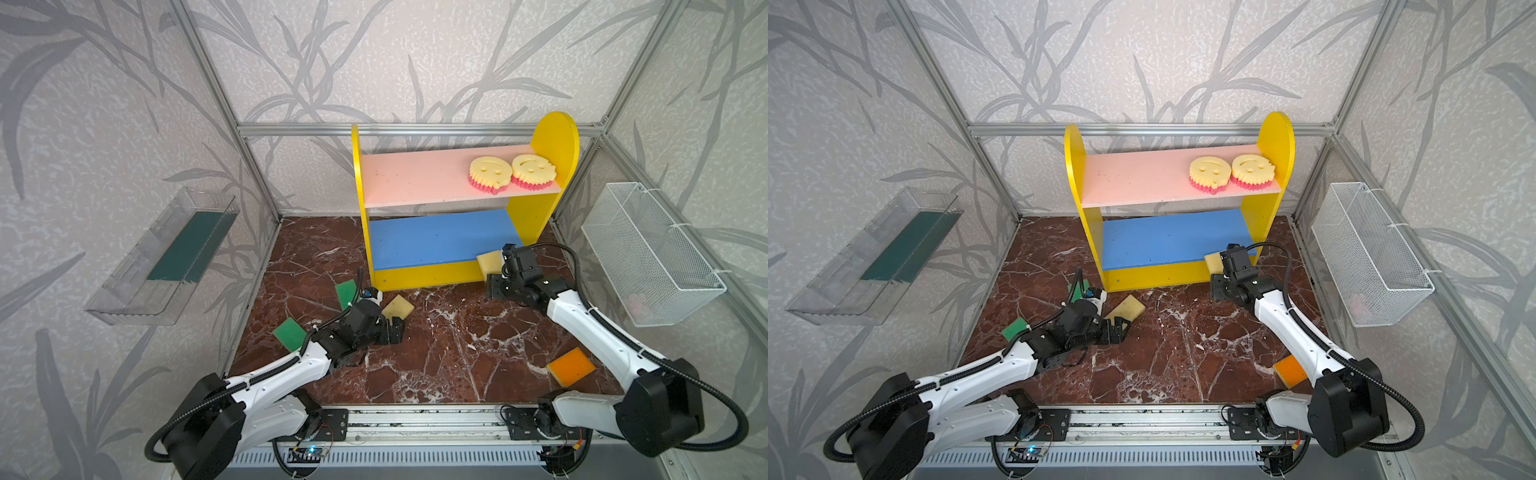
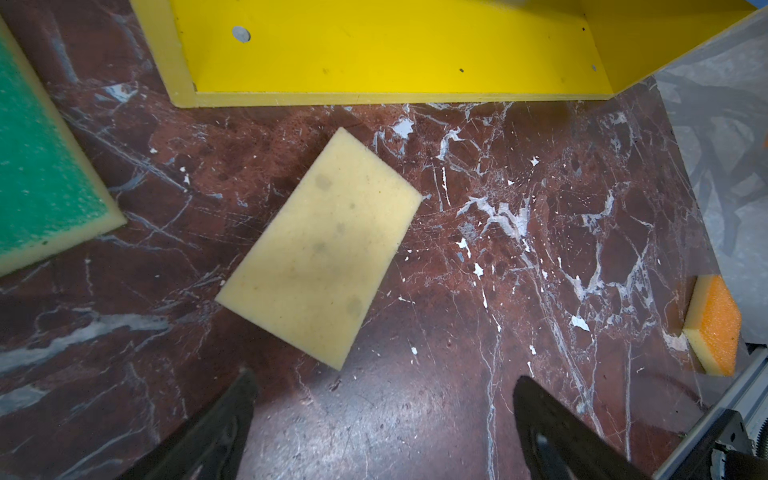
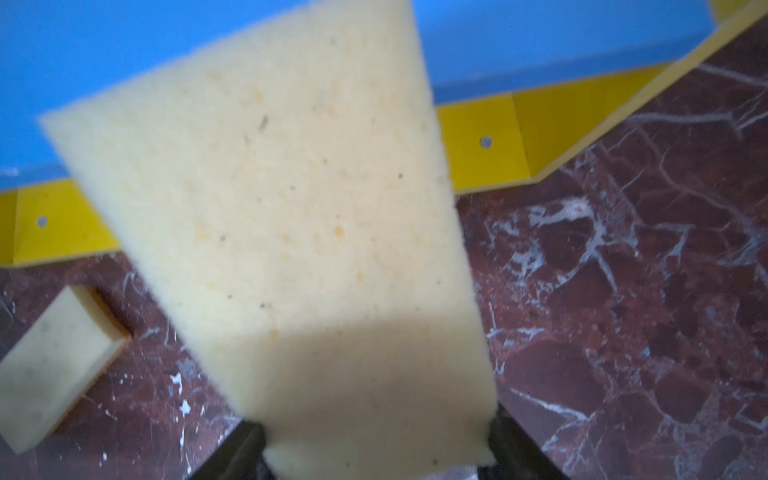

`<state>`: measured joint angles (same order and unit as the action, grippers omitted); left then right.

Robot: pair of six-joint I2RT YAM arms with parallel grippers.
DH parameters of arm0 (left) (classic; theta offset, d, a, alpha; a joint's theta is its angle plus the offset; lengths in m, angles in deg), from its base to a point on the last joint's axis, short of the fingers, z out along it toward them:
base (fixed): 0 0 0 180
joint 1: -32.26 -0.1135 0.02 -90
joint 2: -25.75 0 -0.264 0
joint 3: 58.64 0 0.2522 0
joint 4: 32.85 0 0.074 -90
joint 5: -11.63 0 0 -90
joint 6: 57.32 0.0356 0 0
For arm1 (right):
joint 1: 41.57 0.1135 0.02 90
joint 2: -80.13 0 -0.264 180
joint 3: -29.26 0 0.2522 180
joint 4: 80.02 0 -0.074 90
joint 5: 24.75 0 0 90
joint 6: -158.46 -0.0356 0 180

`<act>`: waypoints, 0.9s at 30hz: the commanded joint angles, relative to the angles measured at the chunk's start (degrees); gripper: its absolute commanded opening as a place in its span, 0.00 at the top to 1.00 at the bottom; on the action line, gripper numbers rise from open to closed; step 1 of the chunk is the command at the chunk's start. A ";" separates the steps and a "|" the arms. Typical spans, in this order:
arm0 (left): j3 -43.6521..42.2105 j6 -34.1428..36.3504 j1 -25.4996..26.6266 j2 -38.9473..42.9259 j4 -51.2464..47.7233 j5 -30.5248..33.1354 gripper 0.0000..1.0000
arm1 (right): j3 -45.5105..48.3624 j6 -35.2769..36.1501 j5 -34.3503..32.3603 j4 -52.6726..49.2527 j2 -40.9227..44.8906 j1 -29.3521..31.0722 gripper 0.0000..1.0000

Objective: Place and organize the cleaning sponges onto the shelf
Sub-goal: 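Lift the yellow sponge with the right gripper up to the blue shelf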

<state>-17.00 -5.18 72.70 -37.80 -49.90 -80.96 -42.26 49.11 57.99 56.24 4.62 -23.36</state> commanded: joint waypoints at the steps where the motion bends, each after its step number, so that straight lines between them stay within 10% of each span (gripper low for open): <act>1: -0.47 0.93 -0.28 -0.88 0.85 1.26 0.02 | -4.09 2.54 -3.40 2.44 -3.76 -1.02 0.33; 27: 0.51 1.12 -0.28 -5.71 3.29 -0.31 0.02 | -18.80 5.21 -7.10 6.79 -18.43 -7.83 0.28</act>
<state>-17.00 -4.37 72.70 -42.92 -47.63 -81.33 -59.27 53.76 52.17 61.62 -12.95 -30.35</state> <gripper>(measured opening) 0.980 0.716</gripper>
